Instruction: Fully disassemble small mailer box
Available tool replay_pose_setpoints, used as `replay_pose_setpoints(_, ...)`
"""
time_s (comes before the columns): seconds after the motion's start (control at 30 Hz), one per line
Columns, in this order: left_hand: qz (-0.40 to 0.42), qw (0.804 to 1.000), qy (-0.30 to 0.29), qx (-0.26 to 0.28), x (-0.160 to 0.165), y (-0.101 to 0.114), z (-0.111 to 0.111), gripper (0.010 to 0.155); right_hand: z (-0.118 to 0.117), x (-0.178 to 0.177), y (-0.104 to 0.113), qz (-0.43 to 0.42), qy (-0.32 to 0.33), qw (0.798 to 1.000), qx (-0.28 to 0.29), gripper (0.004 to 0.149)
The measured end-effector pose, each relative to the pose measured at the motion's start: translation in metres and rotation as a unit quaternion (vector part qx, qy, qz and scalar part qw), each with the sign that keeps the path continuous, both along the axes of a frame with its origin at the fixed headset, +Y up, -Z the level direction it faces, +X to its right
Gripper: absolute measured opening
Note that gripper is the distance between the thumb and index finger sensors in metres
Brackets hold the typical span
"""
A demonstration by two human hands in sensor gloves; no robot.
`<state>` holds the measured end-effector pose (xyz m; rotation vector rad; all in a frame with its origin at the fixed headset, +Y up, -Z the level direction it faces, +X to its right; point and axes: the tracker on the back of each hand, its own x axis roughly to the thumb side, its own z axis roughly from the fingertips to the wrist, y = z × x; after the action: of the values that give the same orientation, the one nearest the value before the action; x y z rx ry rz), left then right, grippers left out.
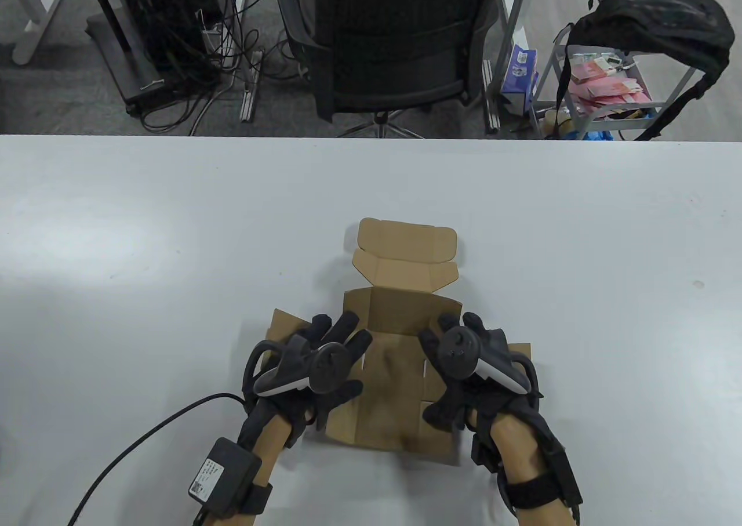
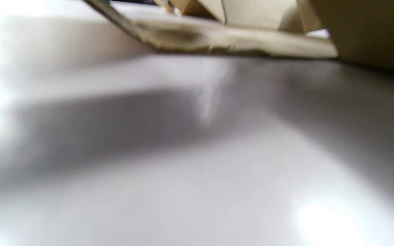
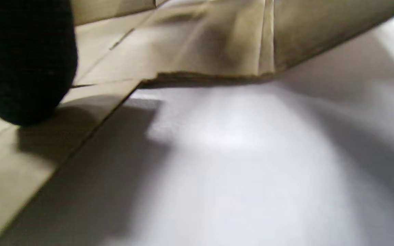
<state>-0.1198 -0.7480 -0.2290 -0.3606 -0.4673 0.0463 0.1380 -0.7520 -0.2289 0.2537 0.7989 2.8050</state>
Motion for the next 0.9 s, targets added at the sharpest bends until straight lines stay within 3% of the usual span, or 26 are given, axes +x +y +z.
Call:
replay_pose_setpoints(0.43,-0.028,0.996,0.027,-0.082,-0.003,-0.017,-0.009,0.089,-0.008,0.014,-0.019,-0.053,-0.027,0.996,-0.065,0.109)
replay_pose_setpoints(0.9,-0.032,0.993,0.040,-0.105,-0.003,-0.018,-0.006,0.089,-0.004,0.014,-0.022,-0.071,-0.034,0.995,-0.058,0.105)
